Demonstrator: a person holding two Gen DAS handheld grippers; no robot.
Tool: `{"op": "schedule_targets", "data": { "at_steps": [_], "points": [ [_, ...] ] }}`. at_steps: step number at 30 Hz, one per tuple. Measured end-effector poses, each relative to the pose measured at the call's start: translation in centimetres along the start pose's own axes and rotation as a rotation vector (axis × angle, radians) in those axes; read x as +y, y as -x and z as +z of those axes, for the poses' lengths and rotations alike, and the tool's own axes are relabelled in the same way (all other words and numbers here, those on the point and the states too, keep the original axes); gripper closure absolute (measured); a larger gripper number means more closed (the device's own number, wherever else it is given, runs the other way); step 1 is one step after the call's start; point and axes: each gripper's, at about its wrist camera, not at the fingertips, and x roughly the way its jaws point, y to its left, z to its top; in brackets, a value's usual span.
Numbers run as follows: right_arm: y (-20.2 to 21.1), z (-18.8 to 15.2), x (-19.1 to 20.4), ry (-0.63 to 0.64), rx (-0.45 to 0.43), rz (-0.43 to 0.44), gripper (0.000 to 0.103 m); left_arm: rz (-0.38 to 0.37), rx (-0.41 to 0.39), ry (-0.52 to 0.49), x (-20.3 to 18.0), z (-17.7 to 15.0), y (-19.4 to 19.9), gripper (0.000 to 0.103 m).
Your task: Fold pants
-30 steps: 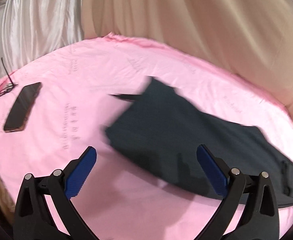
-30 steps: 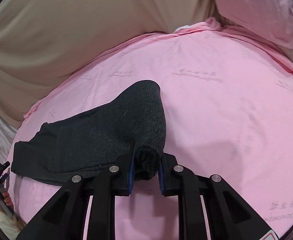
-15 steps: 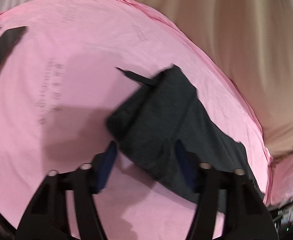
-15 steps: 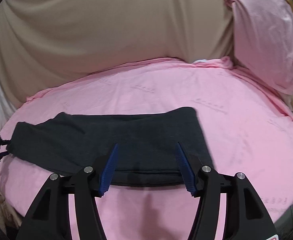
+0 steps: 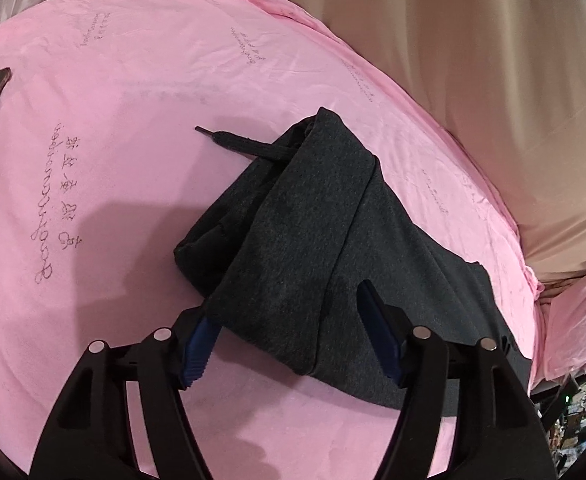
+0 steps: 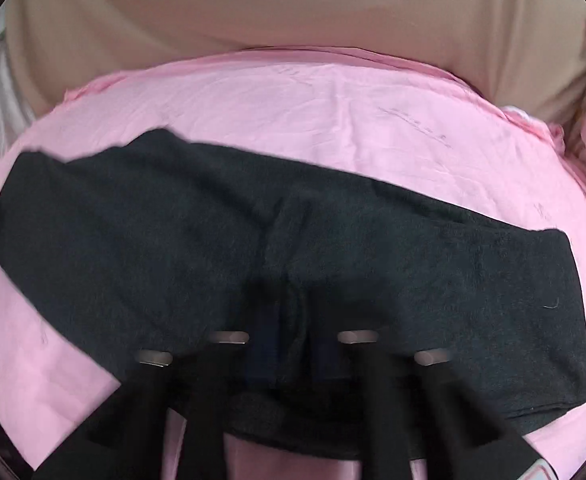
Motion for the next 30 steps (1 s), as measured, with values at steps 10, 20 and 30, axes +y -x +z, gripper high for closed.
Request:
{"op": "schedule_targets", "data": {
  "at_steps": [10, 20, 30],
  "points": [
    [-0.7, 3.0, 2.4, -0.042, 0.004, 0.221, 0.08, -0.084, -0.011, 0.008, 0.2, 0.0, -0.1, 0.021],
    [-9.3, 9.4, 7.4, 0.024, 0.138, 0.255, 0.098, -0.013, -0.044, 0.01, 1.0, 1.8, -1.6, 0.082],
    [-5.7, 10.0, 11.1, 0.058, 0.008, 0.355, 0.093, -0.002, -0.092, -0.027, 2.0, 3.1, 1.5, 0.029]
  ]
}}
